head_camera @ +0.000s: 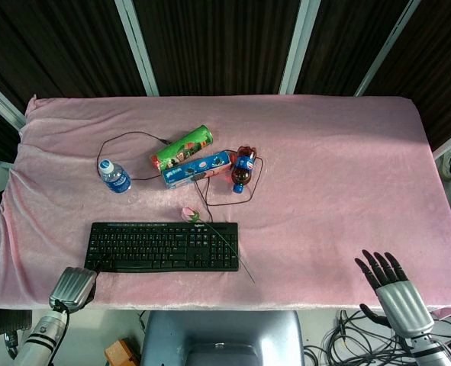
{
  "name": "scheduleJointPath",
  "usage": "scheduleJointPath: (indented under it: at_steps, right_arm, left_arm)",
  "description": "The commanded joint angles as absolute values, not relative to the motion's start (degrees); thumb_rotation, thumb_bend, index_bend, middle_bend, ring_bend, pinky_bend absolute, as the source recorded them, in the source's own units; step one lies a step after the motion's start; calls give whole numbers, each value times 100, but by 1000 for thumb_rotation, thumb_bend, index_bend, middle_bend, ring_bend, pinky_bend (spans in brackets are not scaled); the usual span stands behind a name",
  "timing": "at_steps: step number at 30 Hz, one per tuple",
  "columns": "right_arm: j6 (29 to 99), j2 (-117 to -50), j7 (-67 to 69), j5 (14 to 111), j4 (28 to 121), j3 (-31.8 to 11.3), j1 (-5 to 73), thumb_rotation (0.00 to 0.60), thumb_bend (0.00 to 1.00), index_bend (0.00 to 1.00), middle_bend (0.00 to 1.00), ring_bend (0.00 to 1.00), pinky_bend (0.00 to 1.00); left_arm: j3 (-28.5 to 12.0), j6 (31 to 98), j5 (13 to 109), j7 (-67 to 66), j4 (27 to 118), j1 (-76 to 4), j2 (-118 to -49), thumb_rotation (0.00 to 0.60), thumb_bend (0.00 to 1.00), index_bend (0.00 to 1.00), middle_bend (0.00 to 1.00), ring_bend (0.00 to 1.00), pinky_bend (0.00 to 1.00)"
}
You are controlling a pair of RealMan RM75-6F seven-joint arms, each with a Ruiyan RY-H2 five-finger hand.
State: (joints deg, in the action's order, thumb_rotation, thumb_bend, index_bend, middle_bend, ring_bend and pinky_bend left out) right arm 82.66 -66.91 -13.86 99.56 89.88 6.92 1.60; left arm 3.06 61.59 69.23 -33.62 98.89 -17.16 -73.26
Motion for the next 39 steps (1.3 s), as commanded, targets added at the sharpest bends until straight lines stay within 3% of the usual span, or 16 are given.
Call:
scheduleJointPath:
  at_steps: [1, 27, 34, 39]
  right_arm:
    - [8272, -6689, -1379, 9946, 8995, 685, 157, 600, 361, 0, 0, 0, 60]
    - [8326, -6638, -1283, 9952, 8996, 681, 147, 600, 361, 0, 0, 0, 61]
    - [8364, -6623, -1248, 9968, 8993, 681, 137, 600, 361, 0, 0, 0, 61]
    - [8402, -6602, -1208, 9992, 8995, 688, 125, 600, 361, 0, 0, 0, 61]
  left_arm:
    - [318, 6168, 6917, -3351, 9876, -1727, -7327, 600, 924, 75, 1000, 1000, 1000]
    - [455, 5898, 6582, -3261, 9814, -1968, -7325, 600, 927, 120, 1000, 1000, 1000]
    - [532, 6244, 6916, -3217, 10026, -1879, -7208, 600, 927, 115, 1000, 1000, 1000]
    - [688, 7093, 7848, -2806, 10304, -1541, -6859, 600, 895, 15, 1000, 1000, 1000]
